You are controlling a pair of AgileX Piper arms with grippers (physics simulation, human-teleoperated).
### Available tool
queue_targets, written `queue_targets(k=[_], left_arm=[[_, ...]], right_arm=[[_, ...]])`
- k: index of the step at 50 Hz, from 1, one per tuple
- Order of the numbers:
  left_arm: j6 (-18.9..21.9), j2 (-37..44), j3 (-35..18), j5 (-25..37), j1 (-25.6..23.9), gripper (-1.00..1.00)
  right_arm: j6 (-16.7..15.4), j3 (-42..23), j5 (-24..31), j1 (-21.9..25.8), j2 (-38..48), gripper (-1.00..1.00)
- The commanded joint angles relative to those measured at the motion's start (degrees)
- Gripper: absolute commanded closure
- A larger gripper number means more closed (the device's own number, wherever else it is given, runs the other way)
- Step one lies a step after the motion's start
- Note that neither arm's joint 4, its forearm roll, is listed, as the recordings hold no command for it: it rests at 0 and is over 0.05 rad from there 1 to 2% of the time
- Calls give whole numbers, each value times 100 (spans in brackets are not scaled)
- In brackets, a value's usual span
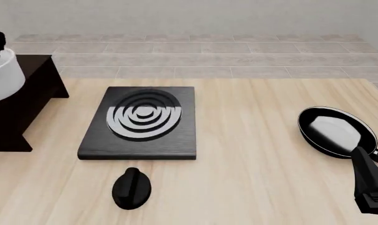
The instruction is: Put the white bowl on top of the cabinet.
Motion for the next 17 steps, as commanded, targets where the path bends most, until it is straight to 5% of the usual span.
queue_targets(k=[1, 17], left_arm=[[-113, -1167, 337, 248, -286, -100], [-110, -2604, 473, 1012, -1094, -100]], right_arm=[[0, 0, 0, 1, 2, -100], [-1, 0, 0, 0, -1, -100]])
